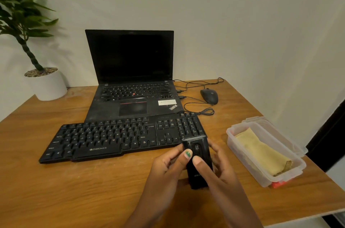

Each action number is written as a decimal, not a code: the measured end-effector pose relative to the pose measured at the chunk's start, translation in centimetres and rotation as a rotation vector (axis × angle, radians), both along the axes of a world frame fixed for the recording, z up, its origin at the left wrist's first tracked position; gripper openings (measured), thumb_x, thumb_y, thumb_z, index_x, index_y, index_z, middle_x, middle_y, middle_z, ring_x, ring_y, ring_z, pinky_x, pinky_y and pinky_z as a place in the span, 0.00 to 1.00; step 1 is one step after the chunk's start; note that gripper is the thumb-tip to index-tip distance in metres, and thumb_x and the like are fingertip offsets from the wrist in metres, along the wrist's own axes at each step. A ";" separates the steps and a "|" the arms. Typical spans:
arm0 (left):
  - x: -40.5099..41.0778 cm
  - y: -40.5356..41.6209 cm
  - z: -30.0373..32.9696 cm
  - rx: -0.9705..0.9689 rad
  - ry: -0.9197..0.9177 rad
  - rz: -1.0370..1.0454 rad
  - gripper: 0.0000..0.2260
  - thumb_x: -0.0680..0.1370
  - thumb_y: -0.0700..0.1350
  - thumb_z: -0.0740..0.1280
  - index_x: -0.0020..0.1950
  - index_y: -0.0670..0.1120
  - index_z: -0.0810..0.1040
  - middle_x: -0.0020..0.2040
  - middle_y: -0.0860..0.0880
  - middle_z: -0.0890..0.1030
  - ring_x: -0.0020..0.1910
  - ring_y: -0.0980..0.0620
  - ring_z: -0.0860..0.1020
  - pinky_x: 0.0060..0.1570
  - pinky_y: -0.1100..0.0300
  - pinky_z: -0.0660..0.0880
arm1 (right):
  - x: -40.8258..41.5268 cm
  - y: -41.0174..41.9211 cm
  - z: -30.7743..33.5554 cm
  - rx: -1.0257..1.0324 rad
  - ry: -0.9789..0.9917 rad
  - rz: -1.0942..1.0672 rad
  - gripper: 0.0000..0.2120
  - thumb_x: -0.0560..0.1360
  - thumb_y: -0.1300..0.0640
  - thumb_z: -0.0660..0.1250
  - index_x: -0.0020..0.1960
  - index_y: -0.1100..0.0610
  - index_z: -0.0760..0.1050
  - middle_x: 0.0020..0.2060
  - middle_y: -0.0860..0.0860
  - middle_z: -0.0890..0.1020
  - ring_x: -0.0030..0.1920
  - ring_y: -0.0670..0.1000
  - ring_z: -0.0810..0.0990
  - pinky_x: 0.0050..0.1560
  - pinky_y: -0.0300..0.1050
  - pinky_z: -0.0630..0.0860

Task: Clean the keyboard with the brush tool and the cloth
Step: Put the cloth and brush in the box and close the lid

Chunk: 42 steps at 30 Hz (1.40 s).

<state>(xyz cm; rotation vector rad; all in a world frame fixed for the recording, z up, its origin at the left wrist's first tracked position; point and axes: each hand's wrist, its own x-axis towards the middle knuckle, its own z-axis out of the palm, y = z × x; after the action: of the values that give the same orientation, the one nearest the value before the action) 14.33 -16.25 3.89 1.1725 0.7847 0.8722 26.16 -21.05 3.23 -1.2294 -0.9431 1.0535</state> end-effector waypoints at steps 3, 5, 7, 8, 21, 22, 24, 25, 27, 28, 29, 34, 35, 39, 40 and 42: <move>0.2 -0.2 0.2 -0.014 -0.010 0.036 0.08 0.78 0.45 0.65 0.55 0.52 0.77 0.46 0.53 0.86 0.45 0.55 0.84 0.36 0.61 0.80 | 0.1 -0.3 -0.6 0.063 -0.210 -0.072 0.34 0.63 0.46 0.74 0.63 0.34 0.61 0.54 0.36 0.75 0.51 0.38 0.78 0.44 0.37 0.78; 0.5 -0.4 0.3 -0.025 -0.018 0.061 0.09 0.78 0.44 0.65 0.57 0.51 0.77 0.46 0.52 0.86 0.44 0.53 0.84 0.36 0.61 0.80 | 0.2 -0.4 -1.2 0.106 -0.412 -0.109 0.36 0.61 0.44 0.72 0.64 0.32 0.59 0.55 0.31 0.70 0.55 0.36 0.74 0.48 0.35 0.76; 0.8 -0.6 0.4 -0.023 -0.037 0.063 0.09 0.79 0.42 0.65 0.58 0.48 0.79 0.45 0.50 0.86 0.43 0.53 0.84 0.33 0.62 0.79 | 0.2 -0.5 -1.9 0.139 -0.556 -0.138 0.37 0.62 0.45 0.71 0.66 0.34 0.58 0.57 0.30 0.68 0.58 0.38 0.71 0.51 0.33 0.74; 1.0 -0.7 0.4 -0.018 -0.043 0.063 0.09 0.79 0.42 0.65 0.57 0.46 0.79 0.45 0.49 0.86 0.43 0.53 0.85 0.33 0.62 0.79 | 0.2 -0.5 -2.3 0.156 -0.599 -0.158 0.37 0.63 0.46 0.70 0.67 0.35 0.57 0.58 0.31 0.67 0.58 0.38 0.71 0.51 0.32 0.73; 6.6 -1.2 -1.7 0.266 0.104 -0.055 0.10 0.80 0.50 0.63 0.61 0.57 0.76 0.50 0.59 0.81 0.52 0.68 0.77 0.49 0.71 0.73 | 6.7 -2.5 0.3 0.104 -0.610 -0.524 0.32 0.66 0.43 0.67 0.69 0.39 0.62 0.59 0.38 0.73 0.59 0.43 0.72 0.49 0.38 0.76; 7.4 -1.1 -2.2 0.302 0.137 -0.065 0.11 0.81 0.49 0.63 0.62 0.60 0.74 0.55 0.61 0.79 0.55 0.69 0.75 0.51 0.71 0.72 | 7.9 -2.6 0.8 0.099 -0.683 -0.547 0.31 0.68 0.44 0.67 0.69 0.41 0.63 0.60 0.41 0.73 0.60 0.45 0.72 0.51 0.41 0.77; 9.0 -0.9 -3.2 0.431 0.232 -0.073 0.15 0.81 0.51 0.63 0.65 0.67 0.68 0.64 0.66 0.71 0.64 0.70 0.68 0.60 0.66 0.68 | 10.2 -2.6 1.4 0.051 -0.853 -0.560 0.29 0.71 0.48 0.68 0.70 0.45 0.63 0.61 0.45 0.73 0.61 0.47 0.72 0.55 0.48 0.76; 9.7 -0.8 -3.4 0.515 0.284 -0.085 0.19 0.81 0.52 0.62 0.67 0.70 0.64 0.68 0.69 0.66 0.67 0.70 0.63 0.65 0.64 0.64 | 11.1 -2.5 1.5 0.007 -0.932 -0.562 0.29 0.72 0.49 0.69 0.70 0.46 0.63 0.61 0.47 0.74 0.61 0.48 0.72 0.55 0.46 0.75; 10.9 -0.7 -3.7 0.652 0.383 -0.124 0.24 0.81 0.54 0.60 0.68 0.75 0.54 0.71 0.75 0.54 0.73 0.69 0.52 0.70 0.63 0.55 | 12.5 -2.0 1.4 -0.083 -1.050 -0.566 0.29 0.72 0.50 0.69 0.70 0.48 0.63 0.61 0.49 0.74 0.60 0.49 0.73 0.51 0.42 0.72; 11.4 -0.6 -3.9 0.685 0.434 -0.146 0.25 0.81 0.55 0.59 0.69 0.75 0.50 0.71 0.75 0.49 0.73 0.69 0.47 0.72 0.62 0.52 | 12.9 -1.7 1.2 -0.123 -1.093 -0.555 0.29 0.72 0.49 0.69 0.70 0.48 0.62 0.60 0.49 0.74 0.59 0.50 0.74 0.49 0.41 0.72; 11.9 -0.5 -4.2 0.705 0.484 -0.162 0.25 0.81 0.56 0.58 0.72 0.72 0.48 0.72 0.74 0.45 0.74 0.68 0.43 0.74 0.60 0.49 | 13.2 -1.3 1.0 -0.161 -1.128 -0.531 0.29 0.73 0.49 0.69 0.70 0.48 0.62 0.60 0.49 0.75 0.58 0.50 0.75 0.48 0.40 0.72; 12.7 -0.2 -6.1 0.747 0.552 -0.204 0.30 0.82 0.59 0.55 0.77 0.62 0.40 0.75 0.69 0.38 0.74 0.68 0.37 0.77 0.53 0.44 | 13.4 0.1 0.1 -0.360 -1.216 -0.433 0.28 0.74 0.47 0.66 0.70 0.48 0.60 0.58 0.49 0.75 0.54 0.49 0.76 0.46 0.38 0.71; 12.7 -0.2 -6.3 0.764 0.550 -0.207 0.31 0.82 0.59 0.55 0.77 0.62 0.39 0.76 0.68 0.37 0.74 0.67 0.37 0.77 0.52 0.44 | 13.3 0.3 -0.1 -0.390 -1.224 -0.432 0.28 0.74 0.47 0.66 0.70 0.48 0.60 0.59 0.49 0.76 0.55 0.49 0.76 0.48 0.40 0.73; 12.6 -0.1 -6.7 0.801 0.553 -0.211 0.31 0.80 0.62 0.55 0.75 0.63 0.36 0.76 0.66 0.36 0.75 0.65 0.37 0.77 0.50 0.44 | 13.3 0.6 -0.4 -0.500 -1.263 -0.386 0.24 0.72 0.45 0.68 0.66 0.49 0.66 0.58 0.48 0.78 0.56 0.49 0.78 0.48 0.40 0.75; 12.6 -0.1 -6.8 0.806 0.545 -0.210 0.31 0.80 0.63 0.54 0.75 0.63 0.36 0.76 0.66 0.36 0.75 0.65 0.37 0.77 0.50 0.45 | 13.5 0.7 -0.3 -0.520 -1.286 -0.367 0.24 0.73 0.44 0.67 0.65 0.49 0.66 0.58 0.48 0.78 0.56 0.49 0.78 0.48 0.40 0.74; 12.6 0.0 -6.9 0.812 0.528 -0.205 0.31 0.78 0.67 0.51 0.75 0.63 0.37 0.77 0.66 0.37 0.76 0.64 0.38 0.77 0.49 0.46 | 13.7 0.7 -0.1 -0.543 -1.333 -0.330 0.23 0.74 0.42 0.64 0.65 0.49 0.66 0.57 0.48 0.79 0.55 0.49 0.78 0.48 0.40 0.74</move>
<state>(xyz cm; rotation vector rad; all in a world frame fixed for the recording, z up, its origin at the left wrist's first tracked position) 26.95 -16.26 -3.01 2.2227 0.7173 0.7249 39.89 -20.31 3.09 -2.5407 -1.3609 0.0733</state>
